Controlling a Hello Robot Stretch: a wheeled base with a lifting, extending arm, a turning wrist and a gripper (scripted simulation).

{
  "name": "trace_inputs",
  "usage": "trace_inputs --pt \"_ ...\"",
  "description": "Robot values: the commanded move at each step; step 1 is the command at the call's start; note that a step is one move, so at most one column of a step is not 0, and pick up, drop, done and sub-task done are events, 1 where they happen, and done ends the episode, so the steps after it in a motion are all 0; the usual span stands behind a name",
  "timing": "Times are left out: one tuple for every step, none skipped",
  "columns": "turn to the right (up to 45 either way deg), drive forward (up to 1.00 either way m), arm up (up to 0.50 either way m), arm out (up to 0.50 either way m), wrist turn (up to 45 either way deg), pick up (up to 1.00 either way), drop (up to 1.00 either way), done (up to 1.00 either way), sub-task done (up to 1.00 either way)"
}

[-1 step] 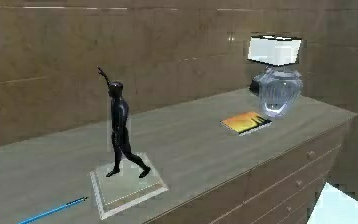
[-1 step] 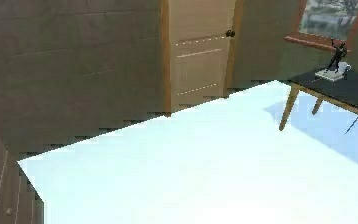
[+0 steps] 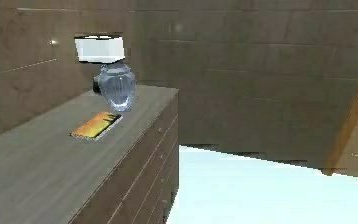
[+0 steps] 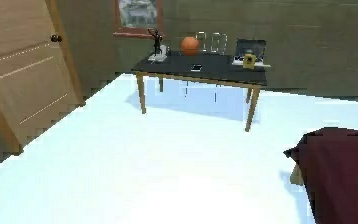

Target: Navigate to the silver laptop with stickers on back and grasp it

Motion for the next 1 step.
trace_inputs --pt "45.0 0.0 0.0 0.0 0.0 0.0 0.0 0.0 0.0"
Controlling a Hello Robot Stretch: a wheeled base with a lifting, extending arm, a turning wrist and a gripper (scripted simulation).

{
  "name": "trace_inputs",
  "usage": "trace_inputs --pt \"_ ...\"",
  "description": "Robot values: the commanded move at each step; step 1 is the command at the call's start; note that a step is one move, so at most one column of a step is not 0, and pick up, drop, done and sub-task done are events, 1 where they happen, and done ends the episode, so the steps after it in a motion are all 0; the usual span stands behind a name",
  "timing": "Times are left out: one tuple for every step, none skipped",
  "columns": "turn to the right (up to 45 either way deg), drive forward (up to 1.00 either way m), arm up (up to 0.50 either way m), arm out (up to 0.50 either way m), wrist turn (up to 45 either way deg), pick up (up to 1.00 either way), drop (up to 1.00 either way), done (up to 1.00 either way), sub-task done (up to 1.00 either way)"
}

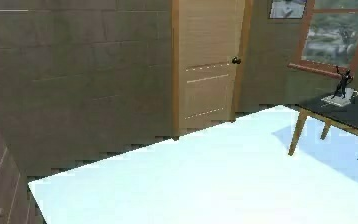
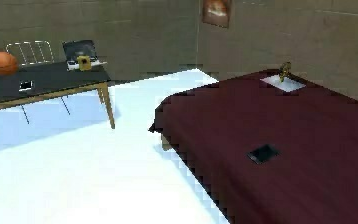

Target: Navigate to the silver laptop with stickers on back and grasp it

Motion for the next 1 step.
trace_inputs --pt "45.0 0.0 0.0 0.0 0.0 0.0 0.0 0.0 0.0"
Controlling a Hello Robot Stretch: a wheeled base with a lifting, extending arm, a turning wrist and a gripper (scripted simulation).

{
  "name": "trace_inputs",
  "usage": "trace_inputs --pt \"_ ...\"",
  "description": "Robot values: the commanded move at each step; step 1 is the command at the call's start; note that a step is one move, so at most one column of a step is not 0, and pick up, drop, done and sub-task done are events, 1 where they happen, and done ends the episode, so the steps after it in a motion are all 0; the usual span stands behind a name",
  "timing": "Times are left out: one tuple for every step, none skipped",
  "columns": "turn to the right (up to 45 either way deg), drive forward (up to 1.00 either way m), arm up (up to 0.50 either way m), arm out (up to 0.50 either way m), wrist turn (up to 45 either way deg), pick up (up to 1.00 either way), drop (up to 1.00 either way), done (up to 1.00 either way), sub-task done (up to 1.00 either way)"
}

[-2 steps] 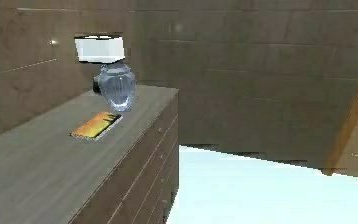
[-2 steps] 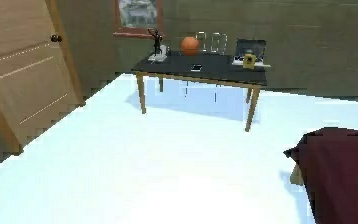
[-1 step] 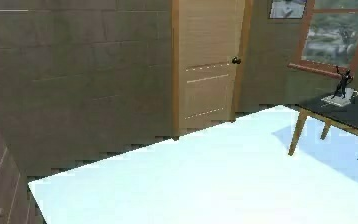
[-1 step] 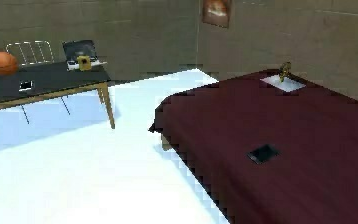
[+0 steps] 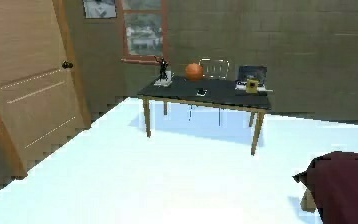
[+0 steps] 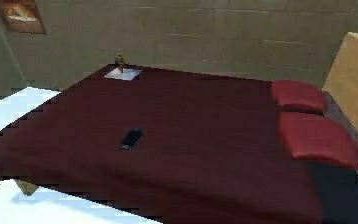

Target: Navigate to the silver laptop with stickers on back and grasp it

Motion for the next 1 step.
trace_inputs --pt "15.0 0.0 0.0 0.0 0.0 0.0 0.0 0.0 0.0"
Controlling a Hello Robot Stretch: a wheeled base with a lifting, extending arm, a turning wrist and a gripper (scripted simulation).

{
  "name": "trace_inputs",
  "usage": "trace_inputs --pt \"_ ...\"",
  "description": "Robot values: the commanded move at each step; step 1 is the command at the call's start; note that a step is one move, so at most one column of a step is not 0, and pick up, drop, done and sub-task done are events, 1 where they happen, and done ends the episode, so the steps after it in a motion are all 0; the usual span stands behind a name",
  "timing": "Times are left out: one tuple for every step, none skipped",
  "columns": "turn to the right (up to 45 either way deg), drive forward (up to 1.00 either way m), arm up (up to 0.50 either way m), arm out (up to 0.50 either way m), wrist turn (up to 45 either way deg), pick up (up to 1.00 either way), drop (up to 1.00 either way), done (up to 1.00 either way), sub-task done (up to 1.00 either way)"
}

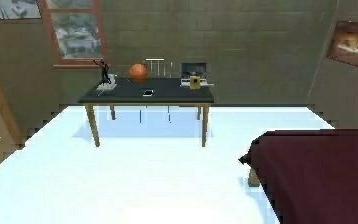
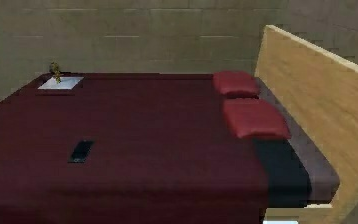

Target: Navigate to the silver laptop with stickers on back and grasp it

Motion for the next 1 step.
trace_inputs --pt "0.0 0.05 0.0 0.0 0.0 0.0 0.0 0.0 0.0"
